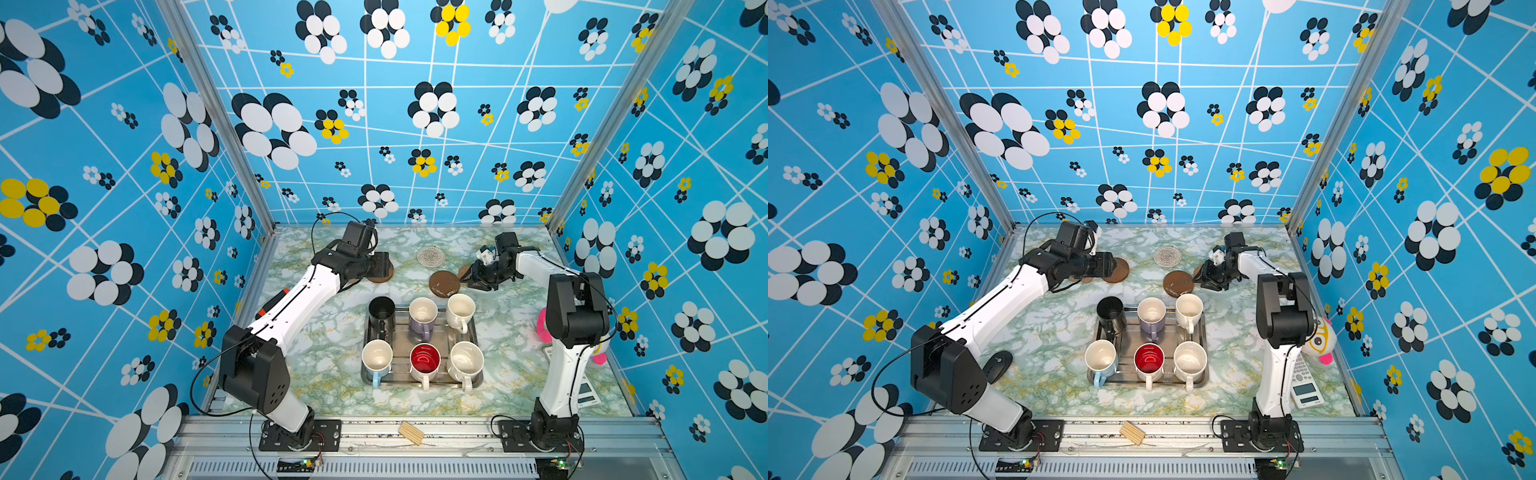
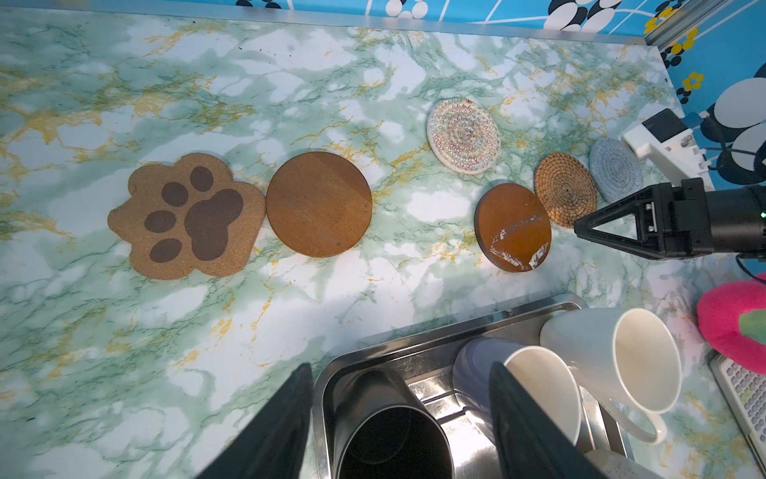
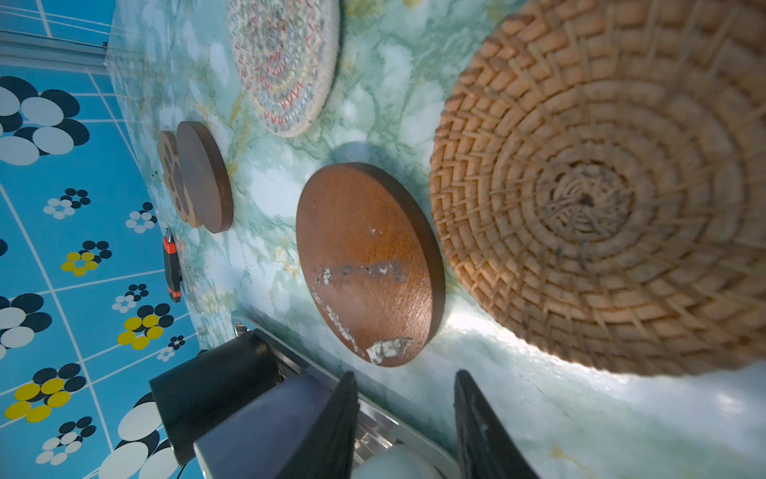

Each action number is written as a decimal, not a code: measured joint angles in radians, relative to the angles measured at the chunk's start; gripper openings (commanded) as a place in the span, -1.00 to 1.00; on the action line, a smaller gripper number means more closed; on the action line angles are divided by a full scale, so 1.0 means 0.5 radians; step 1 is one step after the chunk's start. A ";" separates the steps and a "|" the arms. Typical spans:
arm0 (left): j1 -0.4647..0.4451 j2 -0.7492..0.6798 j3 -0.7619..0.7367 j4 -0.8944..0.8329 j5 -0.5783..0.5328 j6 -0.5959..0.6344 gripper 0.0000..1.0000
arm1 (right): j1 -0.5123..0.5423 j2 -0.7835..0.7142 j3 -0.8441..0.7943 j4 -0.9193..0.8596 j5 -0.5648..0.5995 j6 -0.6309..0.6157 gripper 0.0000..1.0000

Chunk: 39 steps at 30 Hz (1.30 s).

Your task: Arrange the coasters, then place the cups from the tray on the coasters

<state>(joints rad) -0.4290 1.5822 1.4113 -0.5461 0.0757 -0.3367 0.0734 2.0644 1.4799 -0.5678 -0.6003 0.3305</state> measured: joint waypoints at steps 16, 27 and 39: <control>-0.004 0.034 0.031 -0.014 -0.002 0.000 0.36 | 0.009 0.085 -0.031 0.111 -0.034 0.063 -0.19; -0.008 0.034 0.032 -0.014 -0.003 0.000 0.36 | 0.069 0.147 -0.026 0.172 -0.066 0.117 -0.19; -0.008 0.034 0.032 -0.014 -0.003 0.001 0.37 | 0.200 0.290 0.175 0.173 -0.114 0.156 -0.20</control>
<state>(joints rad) -0.4328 1.5993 1.4273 -0.5529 0.0742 -0.3363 0.1734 2.2093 1.5677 -0.4812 -0.6571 0.4084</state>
